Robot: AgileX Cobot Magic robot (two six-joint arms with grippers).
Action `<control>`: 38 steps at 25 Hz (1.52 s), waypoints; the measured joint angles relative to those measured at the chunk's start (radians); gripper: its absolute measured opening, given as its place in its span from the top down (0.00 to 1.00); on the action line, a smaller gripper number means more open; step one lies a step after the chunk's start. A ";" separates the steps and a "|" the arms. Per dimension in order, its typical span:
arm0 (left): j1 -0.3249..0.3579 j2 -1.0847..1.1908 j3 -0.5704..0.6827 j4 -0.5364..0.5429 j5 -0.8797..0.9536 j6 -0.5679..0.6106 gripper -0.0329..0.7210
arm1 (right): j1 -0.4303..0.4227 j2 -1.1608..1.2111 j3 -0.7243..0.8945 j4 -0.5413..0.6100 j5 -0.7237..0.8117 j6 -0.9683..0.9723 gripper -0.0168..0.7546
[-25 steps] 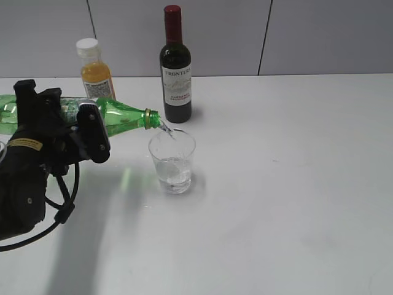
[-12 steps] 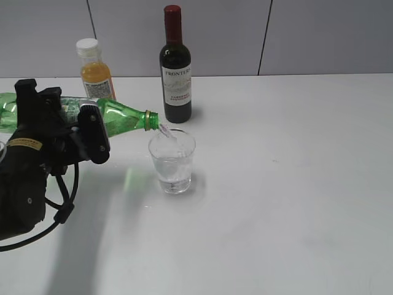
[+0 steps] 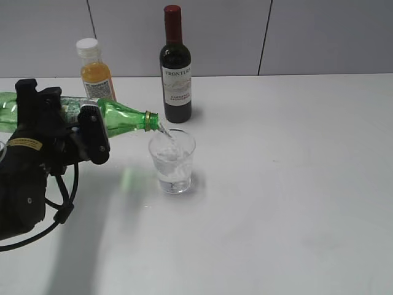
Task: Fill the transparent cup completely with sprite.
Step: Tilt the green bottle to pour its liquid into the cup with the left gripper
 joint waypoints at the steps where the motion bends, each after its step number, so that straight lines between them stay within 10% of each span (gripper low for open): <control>1: 0.000 0.000 0.000 0.000 0.000 0.008 0.37 | 0.000 0.000 0.000 0.000 0.000 0.000 0.21; 38: 0.000 0.000 -0.003 0.024 -0.015 -0.107 0.37 | 0.000 0.000 0.000 0.000 0.000 -0.001 0.21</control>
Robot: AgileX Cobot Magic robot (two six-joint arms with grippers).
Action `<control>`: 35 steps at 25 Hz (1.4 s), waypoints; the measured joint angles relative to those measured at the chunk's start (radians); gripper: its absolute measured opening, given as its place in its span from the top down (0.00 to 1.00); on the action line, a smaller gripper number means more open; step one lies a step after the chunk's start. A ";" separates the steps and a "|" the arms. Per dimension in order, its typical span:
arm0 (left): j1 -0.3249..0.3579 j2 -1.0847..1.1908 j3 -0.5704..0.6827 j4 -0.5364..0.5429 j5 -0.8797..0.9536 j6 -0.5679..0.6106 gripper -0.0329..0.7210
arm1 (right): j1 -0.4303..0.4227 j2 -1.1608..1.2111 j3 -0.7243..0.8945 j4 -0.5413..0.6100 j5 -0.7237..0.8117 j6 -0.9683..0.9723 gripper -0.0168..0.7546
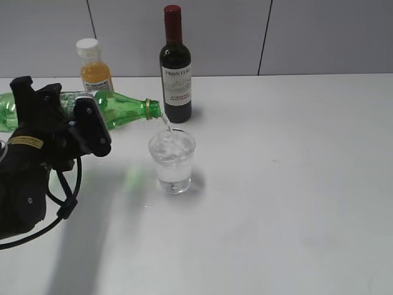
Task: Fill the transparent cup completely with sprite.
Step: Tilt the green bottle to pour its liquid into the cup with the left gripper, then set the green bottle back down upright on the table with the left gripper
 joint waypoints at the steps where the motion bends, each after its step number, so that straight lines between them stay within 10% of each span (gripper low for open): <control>1: 0.000 0.000 0.000 0.000 0.000 -0.029 0.37 | 0.000 0.000 0.000 0.000 0.000 0.000 0.21; 27: 0.057 0.000 -0.002 0.001 0.000 -1.379 0.37 | 0.000 0.000 0.000 0.000 0.000 0.000 0.21; 35: 0.218 0.000 -0.002 0.270 0.000 -1.674 0.37 | 0.000 0.000 0.000 0.000 0.000 0.000 0.21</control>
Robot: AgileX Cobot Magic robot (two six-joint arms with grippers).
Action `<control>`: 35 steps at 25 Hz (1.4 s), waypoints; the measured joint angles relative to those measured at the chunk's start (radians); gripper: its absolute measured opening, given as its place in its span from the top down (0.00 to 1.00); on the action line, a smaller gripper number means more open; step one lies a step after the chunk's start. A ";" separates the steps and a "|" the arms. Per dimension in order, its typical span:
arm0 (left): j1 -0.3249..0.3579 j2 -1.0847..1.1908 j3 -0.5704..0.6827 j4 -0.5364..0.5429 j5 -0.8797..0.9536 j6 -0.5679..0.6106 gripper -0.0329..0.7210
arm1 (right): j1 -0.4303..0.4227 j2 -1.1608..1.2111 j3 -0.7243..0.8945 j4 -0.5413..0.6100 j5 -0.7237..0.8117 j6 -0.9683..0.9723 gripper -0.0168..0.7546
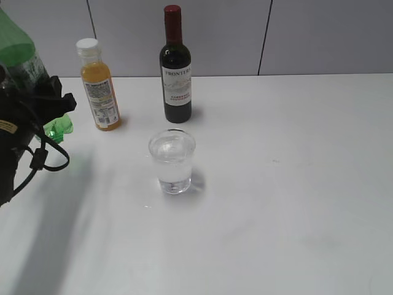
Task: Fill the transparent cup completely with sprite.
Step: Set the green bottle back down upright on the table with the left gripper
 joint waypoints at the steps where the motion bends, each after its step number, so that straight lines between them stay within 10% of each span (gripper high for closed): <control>1: 0.018 0.000 0.000 0.038 0.000 -0.015 0.37 | 0.000 0.000 0.000 0.000 0.000 0.000 0.21; 12: 0.216 0.013 -0.001 0.356 -0.004 -0.085 0.37 | 0.000 0.000 0.000 0.000 0.000 0.000 0.21; 35: 0.227 0.171 -0.002 0.588 -0.001 -0.143 0.37 | 0.000 0.000 0.000 0.000 0.000 0.000 0.21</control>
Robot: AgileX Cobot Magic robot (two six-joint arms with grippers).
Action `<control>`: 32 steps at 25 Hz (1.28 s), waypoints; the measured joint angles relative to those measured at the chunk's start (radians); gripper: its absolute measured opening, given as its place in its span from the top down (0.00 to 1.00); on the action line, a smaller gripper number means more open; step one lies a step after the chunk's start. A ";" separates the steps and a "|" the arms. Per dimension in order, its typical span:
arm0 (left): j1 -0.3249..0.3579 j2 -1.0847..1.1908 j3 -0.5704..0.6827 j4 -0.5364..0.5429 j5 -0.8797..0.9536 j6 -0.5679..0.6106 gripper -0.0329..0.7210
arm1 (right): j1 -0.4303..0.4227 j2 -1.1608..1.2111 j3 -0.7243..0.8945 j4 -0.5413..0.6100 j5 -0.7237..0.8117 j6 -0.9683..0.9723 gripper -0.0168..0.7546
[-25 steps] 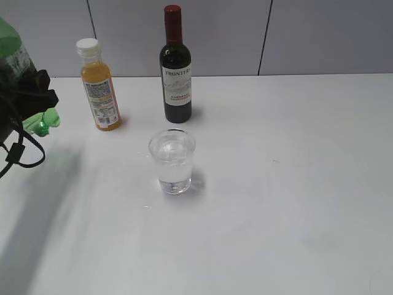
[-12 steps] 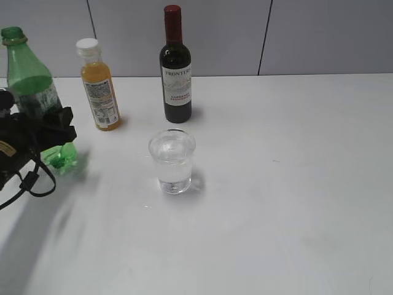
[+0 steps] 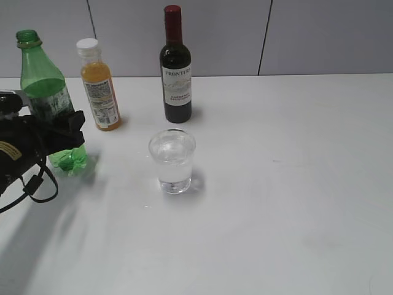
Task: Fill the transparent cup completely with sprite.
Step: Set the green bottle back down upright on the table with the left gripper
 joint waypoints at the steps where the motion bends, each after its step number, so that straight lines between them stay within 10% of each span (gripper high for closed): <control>1: 0.000 0.000 0.000 0.002 0.000 -0.001 0.37 | 0.000 0.000 0.000 0.000 0.000 0.000 0.21; 18: 0.000 -0.002 0.069 0.038 -0.046 -0.001 0.37 | 0.000 0.000 0.000 0.000 0.000 0.000 0.21; 32: 0.000 -0.013 0.116 0.034 -0.036 0.022 0.11 | 0.000 0.000 0.000 0.000 0.000 0.000 0.21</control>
